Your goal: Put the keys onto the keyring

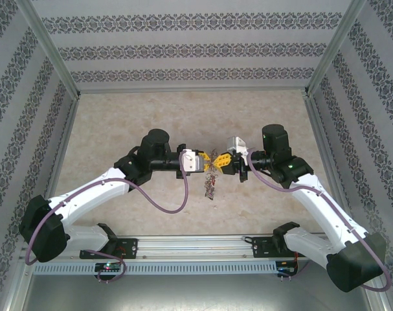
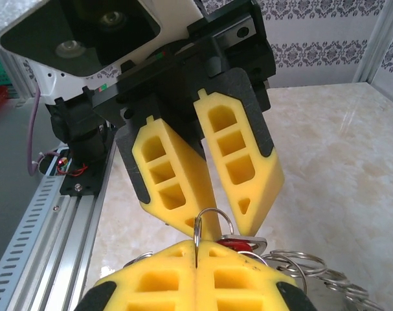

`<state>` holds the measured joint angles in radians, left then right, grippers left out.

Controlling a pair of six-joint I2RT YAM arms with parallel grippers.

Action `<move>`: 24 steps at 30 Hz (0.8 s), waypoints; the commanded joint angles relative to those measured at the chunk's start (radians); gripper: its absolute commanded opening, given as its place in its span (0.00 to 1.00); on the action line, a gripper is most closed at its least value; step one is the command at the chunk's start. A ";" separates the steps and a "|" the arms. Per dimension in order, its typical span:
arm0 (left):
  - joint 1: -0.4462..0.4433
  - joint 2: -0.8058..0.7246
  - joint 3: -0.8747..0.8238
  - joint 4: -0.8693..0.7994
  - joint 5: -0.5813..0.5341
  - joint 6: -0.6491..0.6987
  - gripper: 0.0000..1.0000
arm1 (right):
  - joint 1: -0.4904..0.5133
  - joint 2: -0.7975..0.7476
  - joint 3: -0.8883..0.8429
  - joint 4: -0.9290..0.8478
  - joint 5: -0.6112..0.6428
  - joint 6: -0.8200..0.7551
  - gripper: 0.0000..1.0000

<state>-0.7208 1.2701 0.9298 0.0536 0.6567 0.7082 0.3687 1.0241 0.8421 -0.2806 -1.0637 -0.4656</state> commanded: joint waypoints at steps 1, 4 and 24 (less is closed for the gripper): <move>-0.020 -0.017 0.030 0.007 -0.020 0.050 0.21 | 0.000 0.000 0.015 0.006 -0.061 0.012 0.00; -0.031 -0.021 0.031 0.004 -0.036 0.073 0.22 | 0.001 0.004 0.017 0.004 -0.066 0.018 0.00; -0.053 -0.040 0.021 -0.024 -0.075 0.157 0.00 | -0.017 0.059 0.024 0.093 -0.093 0.191 0.00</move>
<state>-0.7536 1.2564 0.9298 0.0040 0.5705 0.8356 0.3614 1.0740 0.8421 -0.2714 -1.1107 -0.3645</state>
